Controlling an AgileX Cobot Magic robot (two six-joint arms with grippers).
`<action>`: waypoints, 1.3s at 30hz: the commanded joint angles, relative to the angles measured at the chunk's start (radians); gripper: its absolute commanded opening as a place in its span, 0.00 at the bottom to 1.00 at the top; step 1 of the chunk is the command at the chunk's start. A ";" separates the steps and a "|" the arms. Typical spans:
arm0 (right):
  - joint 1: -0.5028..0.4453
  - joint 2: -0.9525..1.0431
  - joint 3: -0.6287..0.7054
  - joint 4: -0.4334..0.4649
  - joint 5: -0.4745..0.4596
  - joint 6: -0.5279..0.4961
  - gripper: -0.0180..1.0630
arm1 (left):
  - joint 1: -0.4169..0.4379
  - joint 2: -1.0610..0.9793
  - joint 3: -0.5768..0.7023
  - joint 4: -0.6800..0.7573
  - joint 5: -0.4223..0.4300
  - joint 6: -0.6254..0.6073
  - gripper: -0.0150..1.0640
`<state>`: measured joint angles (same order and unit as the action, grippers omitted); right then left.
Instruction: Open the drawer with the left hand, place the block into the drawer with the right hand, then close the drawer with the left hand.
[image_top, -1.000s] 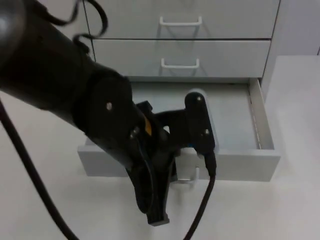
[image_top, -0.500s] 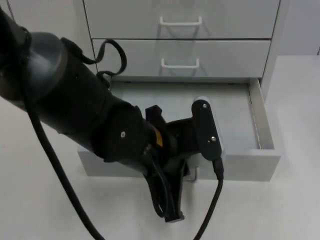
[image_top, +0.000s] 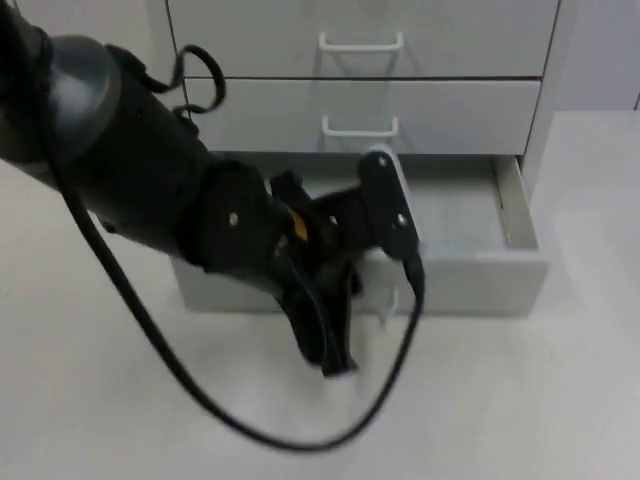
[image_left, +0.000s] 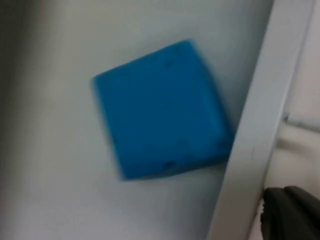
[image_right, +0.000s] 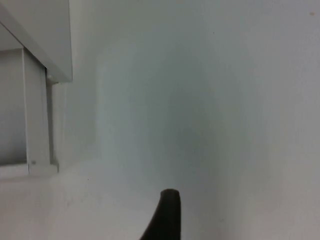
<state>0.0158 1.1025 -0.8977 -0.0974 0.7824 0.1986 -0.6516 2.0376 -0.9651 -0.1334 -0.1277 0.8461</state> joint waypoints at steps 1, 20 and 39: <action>-0.003 -0.009 0.003 -0.004 -0.009 -0.009 0.71 | 0.049 -0.010 -0.038 -0.038 -0.152 0.014 0.01; -0.003 -0.009 0.003 -0.004 -0.019 -0.009 0.71 | 0.094 0.140 -0.209 -0.090 -0.328 0.113 0.01; -0.003 -0.009 0.003 -0.004 -0.031 -0.009 0.71 | 0.044 0.099 -0.236 -0.391 -0.183 0.325 0.01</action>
<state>0.0158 1.1025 -0.8977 -0.0974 0.7614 0.1986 -0.5964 2.1626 -1.1933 -0.5028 -0.3338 1.1692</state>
